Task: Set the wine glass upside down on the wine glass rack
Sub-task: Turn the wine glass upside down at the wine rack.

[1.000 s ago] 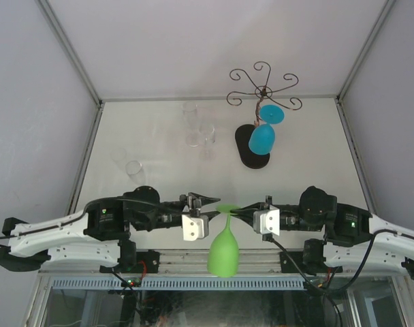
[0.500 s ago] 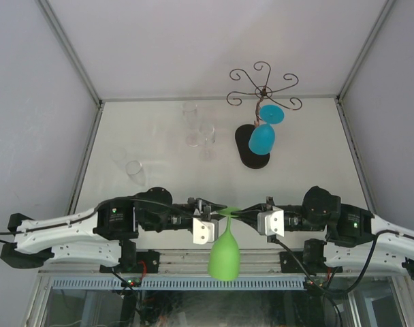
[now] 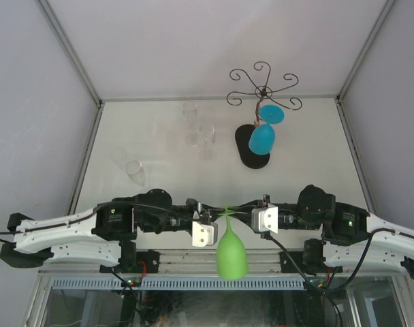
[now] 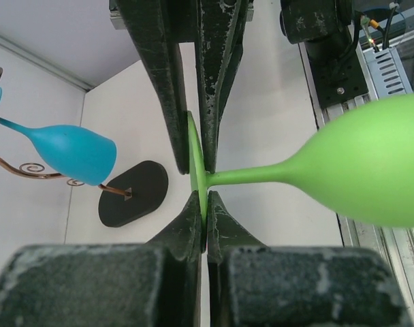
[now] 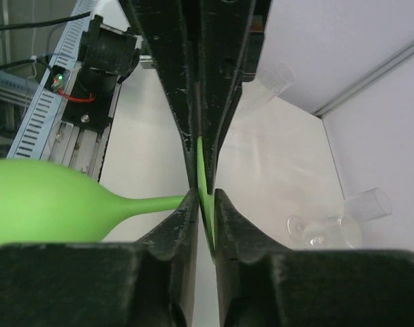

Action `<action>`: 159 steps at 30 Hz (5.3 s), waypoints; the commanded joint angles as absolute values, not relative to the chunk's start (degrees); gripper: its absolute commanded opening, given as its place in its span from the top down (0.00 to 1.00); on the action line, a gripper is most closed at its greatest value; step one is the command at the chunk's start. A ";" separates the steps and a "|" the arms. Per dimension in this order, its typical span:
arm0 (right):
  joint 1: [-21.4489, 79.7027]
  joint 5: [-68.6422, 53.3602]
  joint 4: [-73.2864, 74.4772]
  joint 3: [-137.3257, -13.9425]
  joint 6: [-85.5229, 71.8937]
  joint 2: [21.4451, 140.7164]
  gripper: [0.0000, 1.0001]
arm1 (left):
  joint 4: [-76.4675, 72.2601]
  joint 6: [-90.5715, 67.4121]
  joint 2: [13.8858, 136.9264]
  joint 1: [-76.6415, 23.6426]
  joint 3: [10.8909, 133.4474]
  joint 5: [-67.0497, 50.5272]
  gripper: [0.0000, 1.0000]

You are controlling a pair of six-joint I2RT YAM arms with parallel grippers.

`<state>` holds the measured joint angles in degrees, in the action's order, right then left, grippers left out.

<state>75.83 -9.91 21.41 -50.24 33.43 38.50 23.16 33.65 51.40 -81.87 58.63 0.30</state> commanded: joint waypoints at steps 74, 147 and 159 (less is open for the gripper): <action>59.87 -0.25 8.95 -48.58 -24.55 51.11 0.51 | 20.30 29.00 53.28 -66.72 59.26 9.02 1.00; 51.47 4.95 12.75 -49.24 -23.59 44.68 1.00 | 18.19 25.45 49.95 -66.69 59.06 6.33 0.64; 49.65 12.14 9.17 -41.31 -11.97 32.65 1.00 | 19.02 21.98 51.88 -65.65 61.58 11.54 0.61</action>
